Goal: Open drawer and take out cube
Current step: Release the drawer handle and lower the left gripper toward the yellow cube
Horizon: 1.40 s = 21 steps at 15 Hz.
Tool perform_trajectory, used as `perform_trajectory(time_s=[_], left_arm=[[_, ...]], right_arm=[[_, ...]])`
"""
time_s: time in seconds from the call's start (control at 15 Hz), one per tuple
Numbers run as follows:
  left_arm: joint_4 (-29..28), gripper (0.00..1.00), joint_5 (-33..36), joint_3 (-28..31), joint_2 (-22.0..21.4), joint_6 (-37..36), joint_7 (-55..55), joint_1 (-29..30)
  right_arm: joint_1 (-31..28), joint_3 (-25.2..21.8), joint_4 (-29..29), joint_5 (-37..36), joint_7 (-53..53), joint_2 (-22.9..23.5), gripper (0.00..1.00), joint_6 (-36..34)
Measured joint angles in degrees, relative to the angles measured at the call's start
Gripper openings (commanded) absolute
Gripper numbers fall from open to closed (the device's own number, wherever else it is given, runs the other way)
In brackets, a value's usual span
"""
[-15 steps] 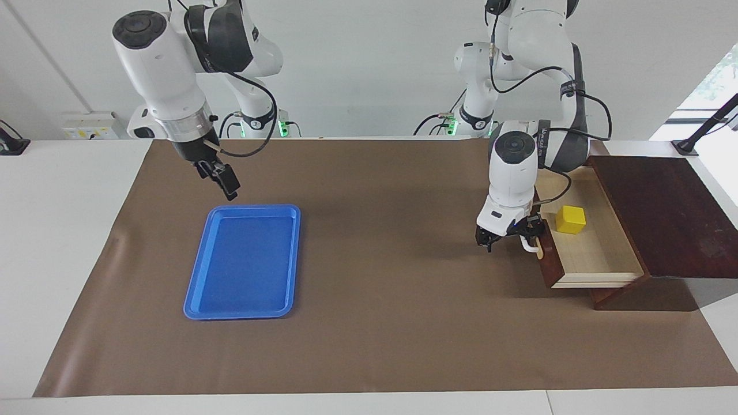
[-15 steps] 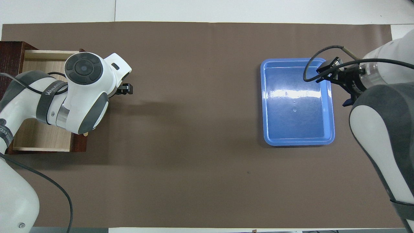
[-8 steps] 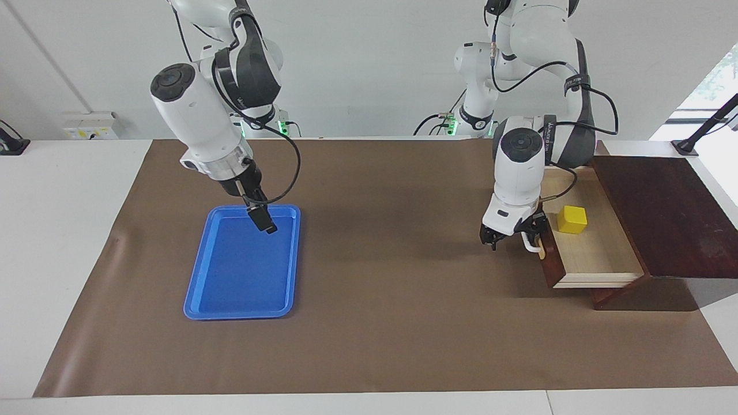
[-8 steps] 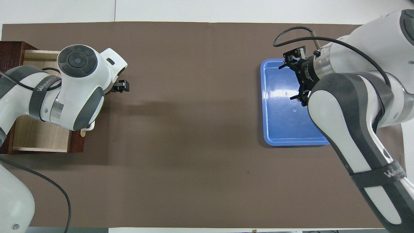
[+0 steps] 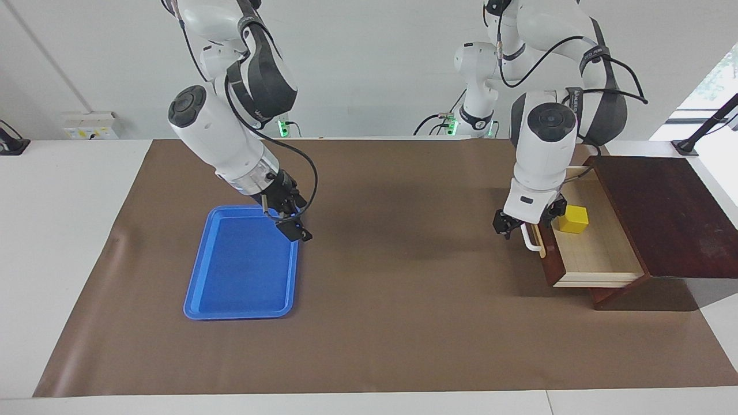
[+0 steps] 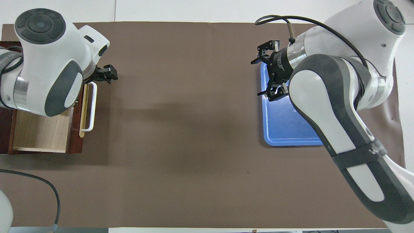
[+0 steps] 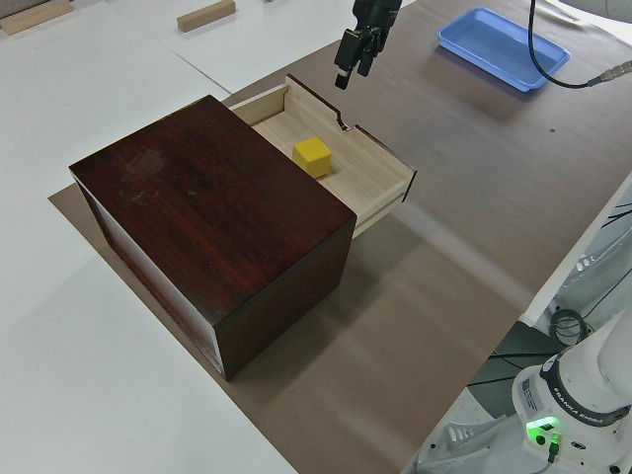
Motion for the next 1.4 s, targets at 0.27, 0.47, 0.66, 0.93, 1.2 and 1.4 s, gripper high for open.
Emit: perform_trajectory(time_s=[0.27,0.47,0.66,0.93,1.2,1.4], left_arm=[[3.9,1.0,-2.9,1.5,0.1,-2.8,-13.8,2.9],[4.1,1.0,-4.8,2.0,0.2,-2.7,-25.7,6.9],[3.9,1.0,-5.8,2.1,0.2,-1.6,-37.0,9.8],[1.1,1.0,-5.9,2.1,0.0,1.3,-45.0,11.8],[-4.2,1.0,-5.9,2.3,-1.4,7.3,-40.2,13.4],[-8.1,1.0,-5.9,2.4,-2.7,10.7,-34.8,15.7]], right_arm=[[3.3,0.1,9.7,1.5,2.4,7.4,1.0,-2.5],[4.1,0.0,10.0,6.5,3.7,9.0,1.0,-1.8],[3.3,-0.4,8.7,11.5,3.7,9.2,1.0,1.3],[2.3,-0.5,3.9,17.9,-1.0,8.4,1.0,4.4],[1.4,-0.5,0.8,20.5,-3.6,7.1,1.0,4.4],[1.9,-0.3,-0.7,20.5,-6.3,5.5,1.0,4.4]])
